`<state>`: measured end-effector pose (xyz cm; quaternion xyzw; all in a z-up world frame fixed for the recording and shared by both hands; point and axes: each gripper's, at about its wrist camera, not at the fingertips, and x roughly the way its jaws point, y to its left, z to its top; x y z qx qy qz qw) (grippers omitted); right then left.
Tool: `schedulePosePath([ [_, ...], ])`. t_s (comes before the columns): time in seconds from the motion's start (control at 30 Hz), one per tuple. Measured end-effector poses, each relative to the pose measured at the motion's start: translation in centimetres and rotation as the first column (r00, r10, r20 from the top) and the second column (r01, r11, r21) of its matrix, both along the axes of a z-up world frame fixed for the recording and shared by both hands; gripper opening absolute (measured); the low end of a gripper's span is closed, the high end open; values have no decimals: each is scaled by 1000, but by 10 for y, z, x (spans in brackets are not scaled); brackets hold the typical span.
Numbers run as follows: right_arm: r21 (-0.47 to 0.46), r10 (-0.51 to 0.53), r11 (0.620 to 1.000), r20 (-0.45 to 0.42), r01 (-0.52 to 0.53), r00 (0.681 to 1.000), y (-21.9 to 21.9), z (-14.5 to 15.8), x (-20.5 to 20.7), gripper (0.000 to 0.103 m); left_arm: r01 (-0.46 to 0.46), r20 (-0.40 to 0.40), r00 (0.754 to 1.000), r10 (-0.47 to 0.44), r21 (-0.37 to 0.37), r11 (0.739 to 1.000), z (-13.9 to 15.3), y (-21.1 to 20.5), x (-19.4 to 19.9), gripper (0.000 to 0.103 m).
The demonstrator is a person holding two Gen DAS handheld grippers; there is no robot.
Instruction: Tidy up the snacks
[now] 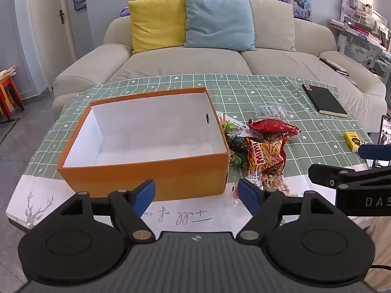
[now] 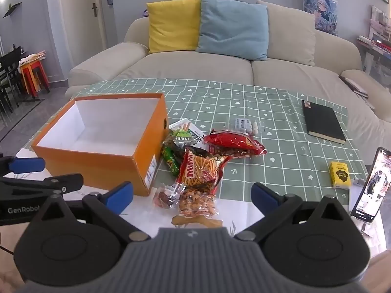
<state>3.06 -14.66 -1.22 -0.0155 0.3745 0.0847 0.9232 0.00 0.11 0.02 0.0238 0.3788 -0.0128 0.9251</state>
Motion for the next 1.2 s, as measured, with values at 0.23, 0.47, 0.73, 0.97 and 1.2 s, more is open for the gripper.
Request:
schedulePosePath([
  [0.23, 28, 12, 1000, -4, -12, 1000, -3, -2, 1, 99, 7, -8, 1000, -7, 6, 1000, -5, 2, 1, 90],
  [0.47, 21, 21, 1000, -2, -21, 1000, 1, -2, 4, 99, 8, -10, 1000, -8, 12, 1000, -6, 4, -1, 90],
  [0.73, 17, 13, 1000, -8, -13, 1000, 0, -2, 4, 99, 6, -26, 1000, -6, 22, 1000, -6, 0, 1, 90],
  [0.97, 16, 15, 1000, -10, -15, 1000, -1, -2, 4, 99, -10, -42, 999, 11, 28, 1000, -8, 1, 4, 90],
  [1.2, 14, 15, 1000, -9, -15, 1000, 0, -3, 5, 99, -15, -47, 999, 16, 29, 999, -9, 2, 4, 90],
])
